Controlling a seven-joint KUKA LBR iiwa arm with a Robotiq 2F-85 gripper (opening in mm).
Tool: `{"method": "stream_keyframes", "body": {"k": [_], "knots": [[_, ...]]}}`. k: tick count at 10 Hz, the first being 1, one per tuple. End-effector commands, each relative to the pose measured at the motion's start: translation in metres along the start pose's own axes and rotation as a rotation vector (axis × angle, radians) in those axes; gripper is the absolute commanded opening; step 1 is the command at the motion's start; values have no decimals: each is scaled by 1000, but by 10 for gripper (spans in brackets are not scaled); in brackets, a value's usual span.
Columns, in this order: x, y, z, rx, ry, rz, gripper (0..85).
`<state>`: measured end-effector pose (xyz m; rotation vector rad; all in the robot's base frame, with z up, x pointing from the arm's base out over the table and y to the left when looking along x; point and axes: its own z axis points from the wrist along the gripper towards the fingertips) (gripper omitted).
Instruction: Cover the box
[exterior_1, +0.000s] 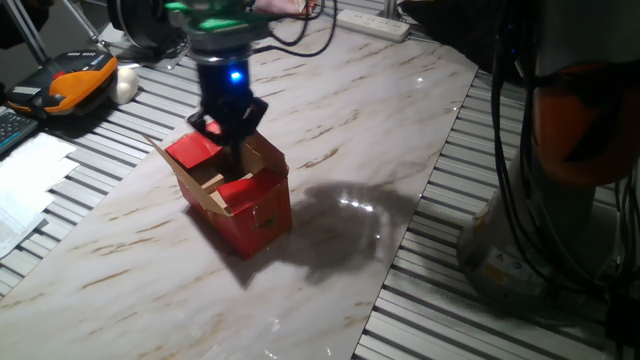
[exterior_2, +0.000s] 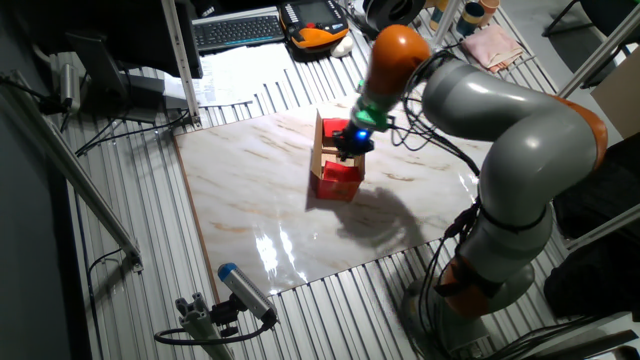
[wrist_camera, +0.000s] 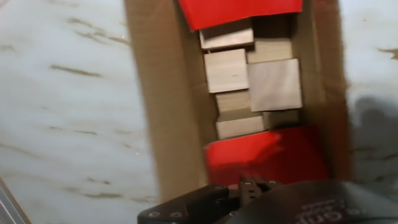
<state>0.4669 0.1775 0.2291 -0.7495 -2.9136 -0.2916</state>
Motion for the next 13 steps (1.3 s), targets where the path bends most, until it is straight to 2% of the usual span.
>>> {"method": "stream_keyframes", "body": {"k": [1,2,3,4,5,7,8,9,10,12,13], "knots": [[11,27,5,-4,-3,14,0],[9,30,7,-30,-5,29,0],[5,32,10,-70,-15,58,0],[2,34,13,-69,-24,64,0],[1,34,14,-51,-27,55,0],[1,31,12,-4,-9,10,0],[1,31,12,34,-2,-44,0],[1,31,12,118,-4,-134,0],[1,31,12,140,-6,-176,0],[1,31,12,103,17,-201,0],[1,31,12,72,34,-185,0]]}}
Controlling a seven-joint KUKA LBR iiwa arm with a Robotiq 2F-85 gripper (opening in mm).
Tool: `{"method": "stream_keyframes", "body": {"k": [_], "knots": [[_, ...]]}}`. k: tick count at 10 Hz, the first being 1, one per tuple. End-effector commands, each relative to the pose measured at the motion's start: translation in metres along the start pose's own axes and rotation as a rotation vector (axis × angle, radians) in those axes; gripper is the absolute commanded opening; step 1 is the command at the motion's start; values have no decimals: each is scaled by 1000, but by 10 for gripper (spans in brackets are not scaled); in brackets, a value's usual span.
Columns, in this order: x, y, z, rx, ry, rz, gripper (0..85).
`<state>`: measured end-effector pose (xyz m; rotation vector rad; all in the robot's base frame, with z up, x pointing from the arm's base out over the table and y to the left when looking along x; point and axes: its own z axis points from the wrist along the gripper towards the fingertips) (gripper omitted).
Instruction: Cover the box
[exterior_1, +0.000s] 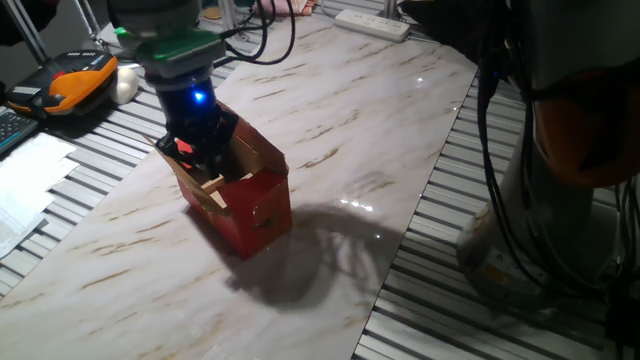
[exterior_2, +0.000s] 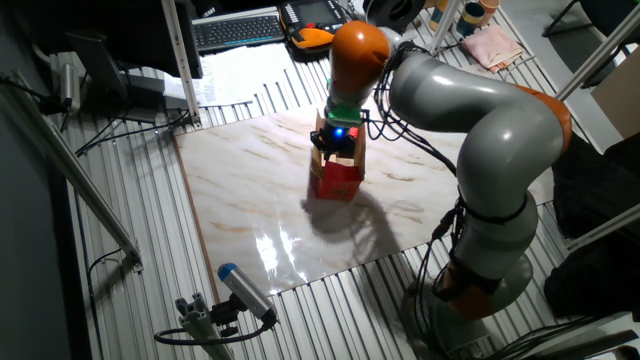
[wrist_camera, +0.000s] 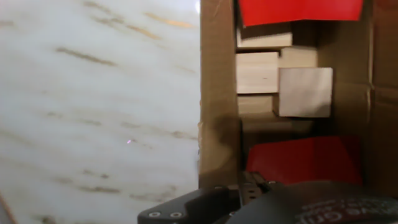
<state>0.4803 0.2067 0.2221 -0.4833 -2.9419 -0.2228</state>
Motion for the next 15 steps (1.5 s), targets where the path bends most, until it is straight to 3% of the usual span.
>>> {"method": "stream_keyframes", "body": {"k": [1,5,8,15], "knots": [[0,0,0,-8,2,10,0],[10,39,-4,-22,-4,115,0],[4,45,0,-134,-45,246,0],[-18,51,14,-97,-109,274,0]]}}
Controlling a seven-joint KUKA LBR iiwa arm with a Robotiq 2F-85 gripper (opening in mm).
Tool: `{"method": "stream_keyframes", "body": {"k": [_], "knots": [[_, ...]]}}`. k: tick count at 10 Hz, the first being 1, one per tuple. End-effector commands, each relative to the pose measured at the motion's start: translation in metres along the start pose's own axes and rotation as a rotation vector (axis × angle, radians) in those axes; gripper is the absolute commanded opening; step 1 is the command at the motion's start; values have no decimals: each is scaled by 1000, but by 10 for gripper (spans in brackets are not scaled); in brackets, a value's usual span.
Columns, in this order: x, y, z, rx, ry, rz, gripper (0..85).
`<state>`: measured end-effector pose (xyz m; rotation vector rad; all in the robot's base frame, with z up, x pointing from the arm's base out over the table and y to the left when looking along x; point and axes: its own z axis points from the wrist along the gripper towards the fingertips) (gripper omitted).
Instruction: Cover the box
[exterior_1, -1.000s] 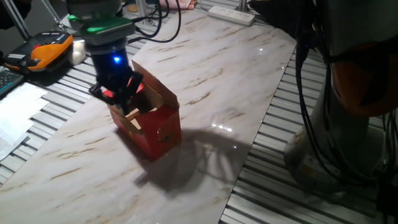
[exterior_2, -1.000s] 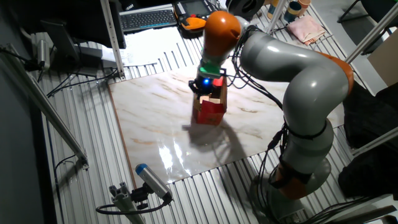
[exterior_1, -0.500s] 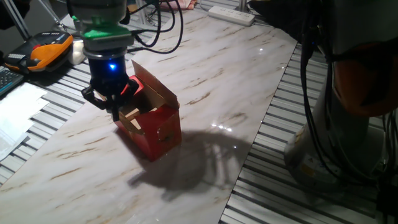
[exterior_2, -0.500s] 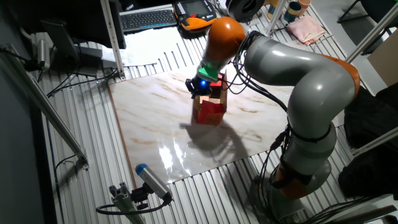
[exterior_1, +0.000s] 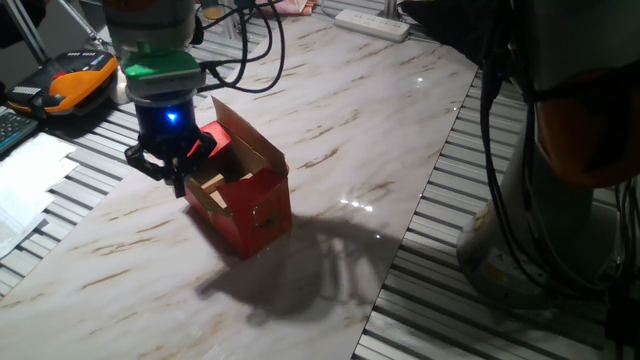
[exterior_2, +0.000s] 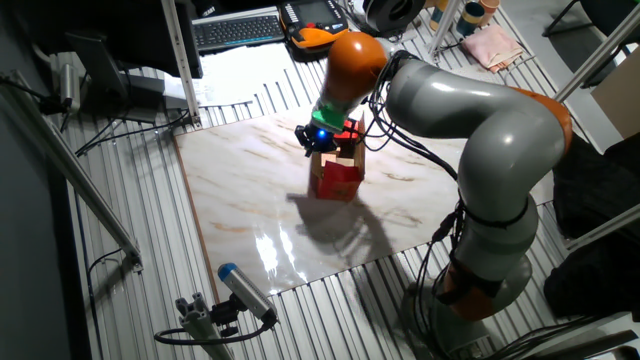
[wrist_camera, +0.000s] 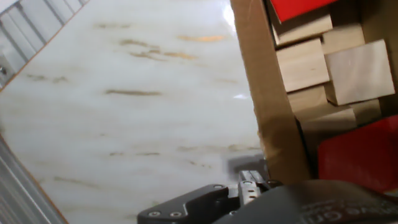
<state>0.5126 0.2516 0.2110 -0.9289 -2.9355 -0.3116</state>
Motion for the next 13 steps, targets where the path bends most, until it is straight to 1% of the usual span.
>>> {"method": "stream_keyframes", "body": {"k": [1,2,4,5,6,8,9,10,12,13], "knots": [[-3,0,2,8,-6,-7,0],[-6,0,5,24,-11,-26,0],[-13,-3,8,39,-1,-69,0],[-15,-4,7,59,-1,-91,0],[-18,-5,3,66,8,-107,0],[-27,-10,-11,67,47,-136,0],[-30,-13,-16,76,56,-153,0],[-32,-14,-16,103,55,-175,0],[-34,-14,-14,100,55,-177,0],[-32,-14,-17,96,57,-169,0]]}}
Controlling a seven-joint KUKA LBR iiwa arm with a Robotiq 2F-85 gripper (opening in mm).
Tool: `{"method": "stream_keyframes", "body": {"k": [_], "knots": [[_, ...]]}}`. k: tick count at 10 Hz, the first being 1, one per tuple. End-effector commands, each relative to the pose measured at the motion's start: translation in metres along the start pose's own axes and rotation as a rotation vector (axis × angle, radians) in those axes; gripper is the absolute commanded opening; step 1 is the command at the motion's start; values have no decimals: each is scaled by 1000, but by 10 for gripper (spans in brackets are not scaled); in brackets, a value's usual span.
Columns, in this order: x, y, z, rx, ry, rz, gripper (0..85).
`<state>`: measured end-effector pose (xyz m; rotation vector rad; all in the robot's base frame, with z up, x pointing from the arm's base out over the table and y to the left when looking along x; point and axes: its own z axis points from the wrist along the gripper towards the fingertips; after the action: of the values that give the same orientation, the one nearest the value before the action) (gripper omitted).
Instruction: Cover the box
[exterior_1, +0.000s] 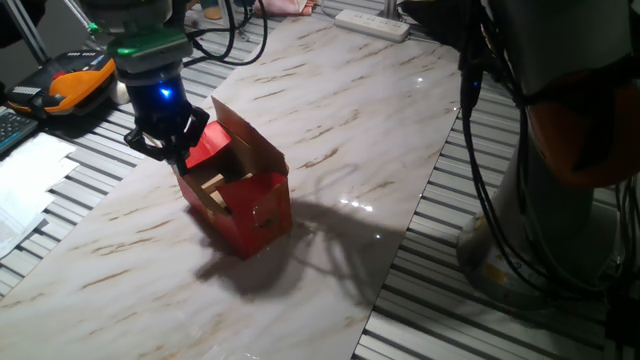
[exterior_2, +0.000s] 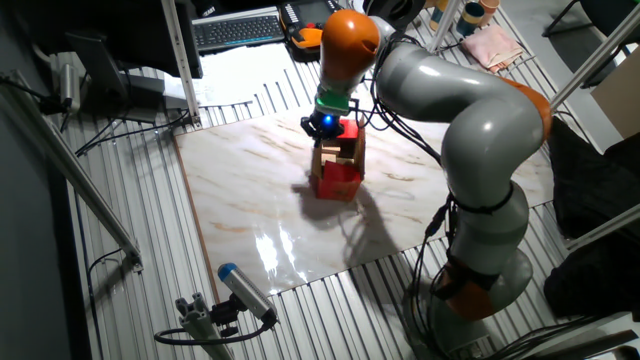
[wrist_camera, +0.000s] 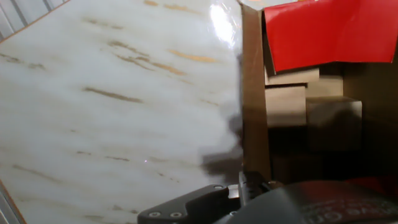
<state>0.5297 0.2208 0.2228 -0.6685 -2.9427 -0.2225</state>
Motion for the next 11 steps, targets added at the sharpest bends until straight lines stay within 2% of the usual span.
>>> {"method": "stream_keyframes", "body": {"k": [1,2,3,5,7,8,11], "knots": [[3,1,-2,-33,6,27,0],[8,6,-2,-53,7,54,0],[10,9,3,-46,-10,71,0],[9,16,17,-52,-31,95,0],[5,18,23,-56,-39,102,0],[1,18,26,-47,-47,95,0],[-10,15,32,21,-57,9,0]]}}
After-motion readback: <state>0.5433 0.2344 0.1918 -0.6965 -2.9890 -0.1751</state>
